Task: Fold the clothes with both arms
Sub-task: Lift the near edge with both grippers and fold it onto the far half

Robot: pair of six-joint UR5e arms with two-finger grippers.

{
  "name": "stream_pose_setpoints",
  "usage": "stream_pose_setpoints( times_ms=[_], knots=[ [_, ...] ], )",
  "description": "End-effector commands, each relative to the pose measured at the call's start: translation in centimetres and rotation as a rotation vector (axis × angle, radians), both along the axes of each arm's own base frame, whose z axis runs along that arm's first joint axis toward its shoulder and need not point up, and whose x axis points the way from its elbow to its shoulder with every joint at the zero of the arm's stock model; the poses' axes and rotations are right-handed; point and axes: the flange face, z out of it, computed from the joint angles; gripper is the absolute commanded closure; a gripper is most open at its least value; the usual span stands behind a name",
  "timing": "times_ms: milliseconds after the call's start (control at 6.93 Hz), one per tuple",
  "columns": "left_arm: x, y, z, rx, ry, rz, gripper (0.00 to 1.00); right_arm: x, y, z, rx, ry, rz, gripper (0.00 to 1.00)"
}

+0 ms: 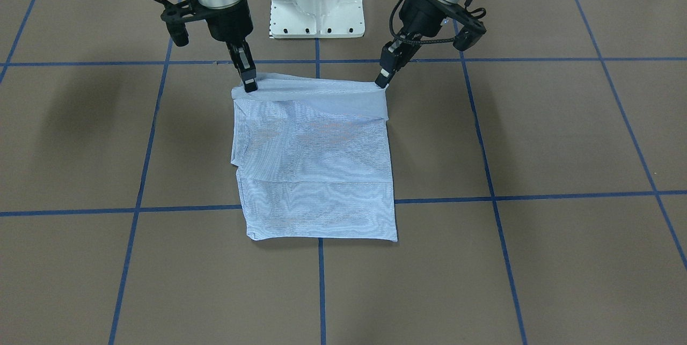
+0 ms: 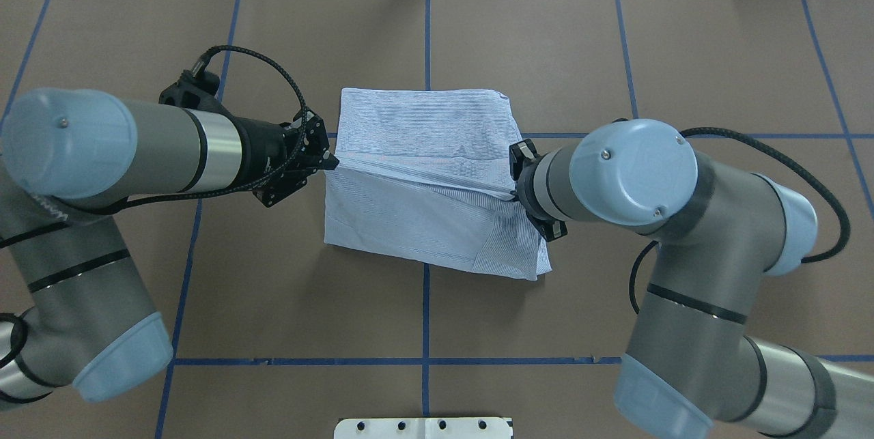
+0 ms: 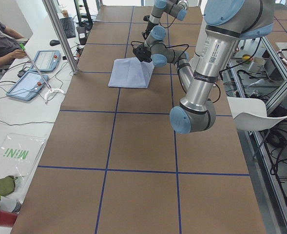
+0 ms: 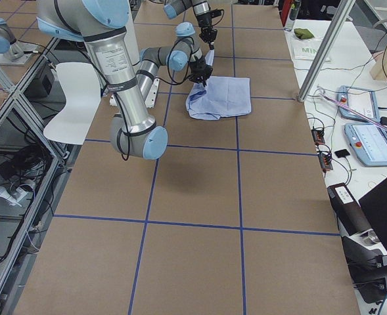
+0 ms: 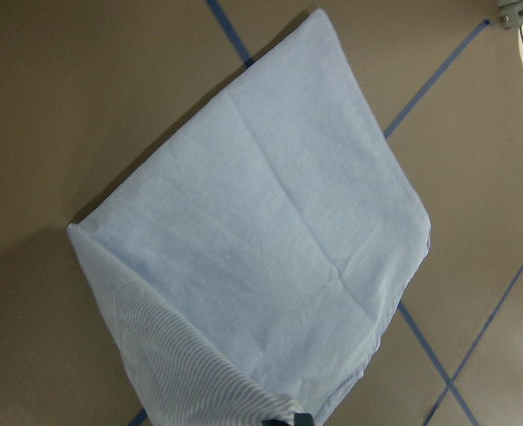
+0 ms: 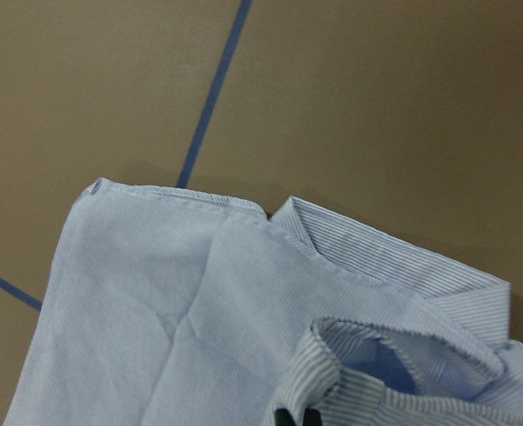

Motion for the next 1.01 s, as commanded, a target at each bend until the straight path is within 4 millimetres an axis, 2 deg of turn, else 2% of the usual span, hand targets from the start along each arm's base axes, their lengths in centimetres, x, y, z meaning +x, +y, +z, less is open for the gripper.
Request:
stream_pose_setpoints(
  times_ms=[0, 144, 289, 433, 577, 722, 866],
  knots=[
    [2.0, -4.9, 0.7, 0.005, -0.059, -0.032, 1.00, -1.8, -5.1, -0.6, 0.011, 0.050, -0.011, 1.00],
    [2.4, -7.5, 1.2, 0.021, -0.064, -0.055, 1.00, -2.9, -7.0, -0.3, 0.009, 0.078, -0.026, 1.00],
    [4.1, -9.9, 2.2, 0.026, -0.060, -0.067, 1.00, -4.1, -9.0, -0.4, 0.013, 0.097, -0.026, 1.00],
    [5.6, -11.9, 4.2, 0.027, -0.062, -0.074, 1.00, -6.0, -11.3, 1.2, 0.024, 0.074, -0.021, 1.00],
    [6.7, -13.4, 5.4, 0.055, -0.084, -0.067, 1.00, -7.4, -13.4, 2.3, 0.042, 0.089, -0.034, 1.00],
    [8.5, -15.0, 5.8, 0.059, -0.095, -0.067, 1.00, -8.3, -15.6, 2.3, 0.042, 0.117, -0.054, 1.00],
    [10.5, -16.9, 7.1, 0.073, -0.081, -0.074, 1.00, -9.3, -17.7, 2.5, 0.046, 0.153, -0.085, 1.00]
  ],
)
